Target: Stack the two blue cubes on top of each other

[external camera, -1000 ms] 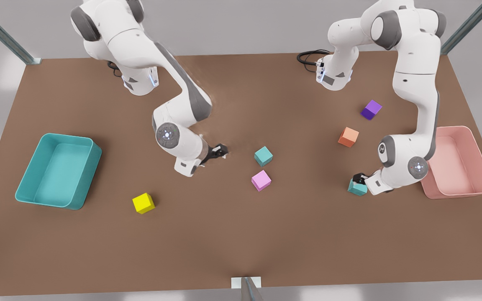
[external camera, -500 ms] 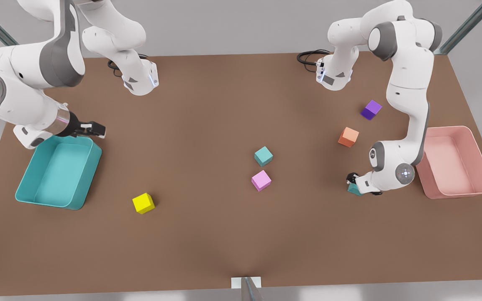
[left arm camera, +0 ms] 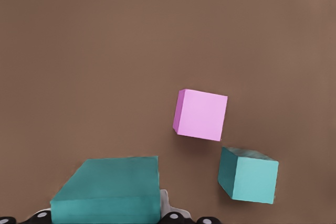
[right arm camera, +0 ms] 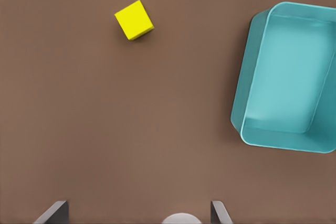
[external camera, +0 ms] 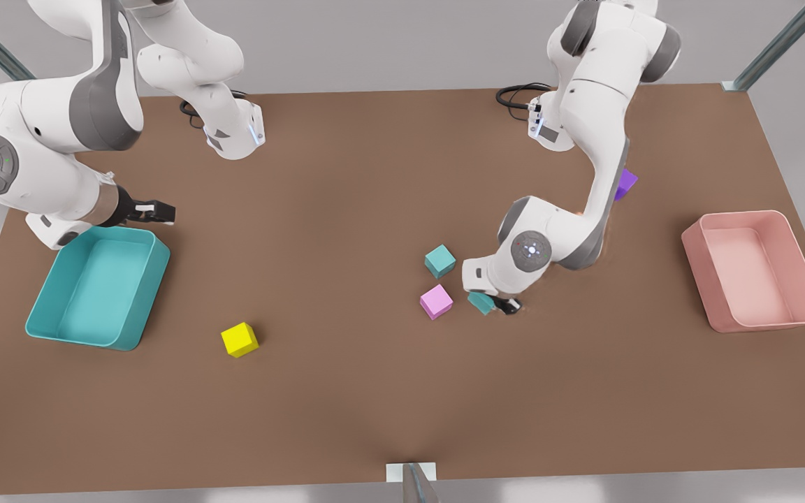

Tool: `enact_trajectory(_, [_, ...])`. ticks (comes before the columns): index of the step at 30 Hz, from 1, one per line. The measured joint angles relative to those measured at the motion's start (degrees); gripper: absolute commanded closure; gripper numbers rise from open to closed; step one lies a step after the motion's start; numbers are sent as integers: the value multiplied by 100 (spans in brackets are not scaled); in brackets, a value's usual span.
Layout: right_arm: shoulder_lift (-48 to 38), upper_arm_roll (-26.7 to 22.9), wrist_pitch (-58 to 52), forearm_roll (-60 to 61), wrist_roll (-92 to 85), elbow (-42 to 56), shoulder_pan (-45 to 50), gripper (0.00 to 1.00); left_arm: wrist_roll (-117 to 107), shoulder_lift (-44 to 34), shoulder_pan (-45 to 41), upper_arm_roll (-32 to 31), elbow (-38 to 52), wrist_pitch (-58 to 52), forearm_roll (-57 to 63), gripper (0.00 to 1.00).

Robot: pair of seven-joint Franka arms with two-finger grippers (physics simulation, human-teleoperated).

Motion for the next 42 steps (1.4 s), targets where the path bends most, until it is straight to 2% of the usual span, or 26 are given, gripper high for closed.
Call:
enact_trajectory(2, [3,-4,-8,-2,-11,-11,8,0,-558,389,-336,-7,492,-228,-90,51])
enact_trajectory(6, [23,-7,-18,-3,-31,-14,12,0,-1507,566,-681,-10,629,-561,-243,51])
enact_trajectory(10, [41,-8,-23,1,-47,-23,7,0,-2276,430,-761,-191,259,-829,-322,51])
enact_trajectory(12, [47,-8,-25,3,-54,-27,7,0,-2598,148,-699,-239,-220,-785,-336,51])
enact_trajectory(18, [56,-8,-22,-8,-70,-32,20,0,-3380,101,-554,-308,-565,-400,-352,50])
enact_trajectory(37, [111,-38,-20,-4,-96,-32,101,0,-4681,103,-387,-437,-872,229,-317,49])
enact_trajectory(38, [111,-40,-20,-4,-97,-32,98,0,-4717,104,-388,-441,-874,239,-319,47])
enact_trajectory(39, [111,-42,-20,-4,-97,-32,94,0,-4740,105,-387,-444,-875,249,-336,0])
enact_trajectory(42, [116,-43,-20,-4,-99,-32,88,0,-4757,105,-372,-441,-877,272,-401,0])
